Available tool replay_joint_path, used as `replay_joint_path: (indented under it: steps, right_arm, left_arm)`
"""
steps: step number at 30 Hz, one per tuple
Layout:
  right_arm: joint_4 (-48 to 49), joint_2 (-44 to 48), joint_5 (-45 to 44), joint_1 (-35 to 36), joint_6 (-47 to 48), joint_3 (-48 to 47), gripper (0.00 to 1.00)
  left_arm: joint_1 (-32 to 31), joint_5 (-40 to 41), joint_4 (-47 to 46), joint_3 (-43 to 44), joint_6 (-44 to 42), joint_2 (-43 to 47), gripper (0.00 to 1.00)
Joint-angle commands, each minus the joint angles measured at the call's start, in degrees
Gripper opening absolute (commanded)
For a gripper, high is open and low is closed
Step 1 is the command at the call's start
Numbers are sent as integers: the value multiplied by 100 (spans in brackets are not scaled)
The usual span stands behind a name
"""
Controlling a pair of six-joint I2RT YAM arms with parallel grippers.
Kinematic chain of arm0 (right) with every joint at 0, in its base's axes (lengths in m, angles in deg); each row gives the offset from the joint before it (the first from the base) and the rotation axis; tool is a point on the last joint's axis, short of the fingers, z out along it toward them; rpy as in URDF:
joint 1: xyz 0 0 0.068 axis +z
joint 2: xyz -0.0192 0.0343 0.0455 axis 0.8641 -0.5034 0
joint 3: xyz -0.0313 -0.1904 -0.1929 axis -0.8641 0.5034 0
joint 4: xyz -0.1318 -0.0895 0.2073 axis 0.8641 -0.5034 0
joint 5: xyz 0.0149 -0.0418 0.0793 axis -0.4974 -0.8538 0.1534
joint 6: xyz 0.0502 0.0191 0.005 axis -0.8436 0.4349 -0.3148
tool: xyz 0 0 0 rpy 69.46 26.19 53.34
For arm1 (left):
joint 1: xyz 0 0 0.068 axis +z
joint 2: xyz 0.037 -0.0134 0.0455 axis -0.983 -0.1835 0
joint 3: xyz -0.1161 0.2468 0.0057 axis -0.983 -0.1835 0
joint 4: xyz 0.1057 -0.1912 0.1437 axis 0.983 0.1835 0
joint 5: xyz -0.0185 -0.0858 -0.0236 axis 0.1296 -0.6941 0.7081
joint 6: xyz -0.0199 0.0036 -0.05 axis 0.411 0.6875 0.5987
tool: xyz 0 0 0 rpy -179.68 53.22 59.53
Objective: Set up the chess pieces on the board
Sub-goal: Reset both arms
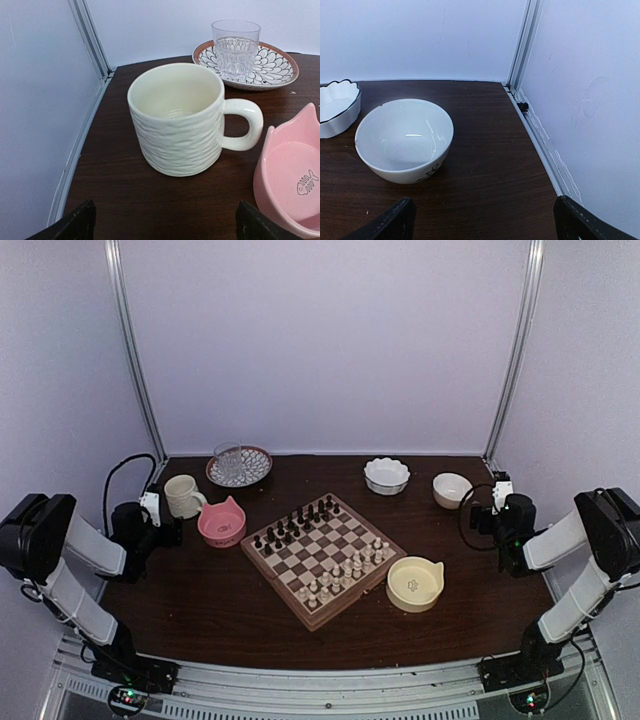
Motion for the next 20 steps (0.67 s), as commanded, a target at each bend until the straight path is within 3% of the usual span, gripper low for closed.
replay_joint_path:
  steps: [1,7,20]
  right_arm:
    - [111,24,-61,-36,-50,-78,100]
    - [110,20,-64,-43,-54,-83,99]
    - [113,24,-69,-43,-49,-84,100]
  left_arm:
    - [20,-28,11,145,325,29,98]
    - [12,-618,77,211,90,-13,98]
    - [12,-640,89,228,93,-16,97]
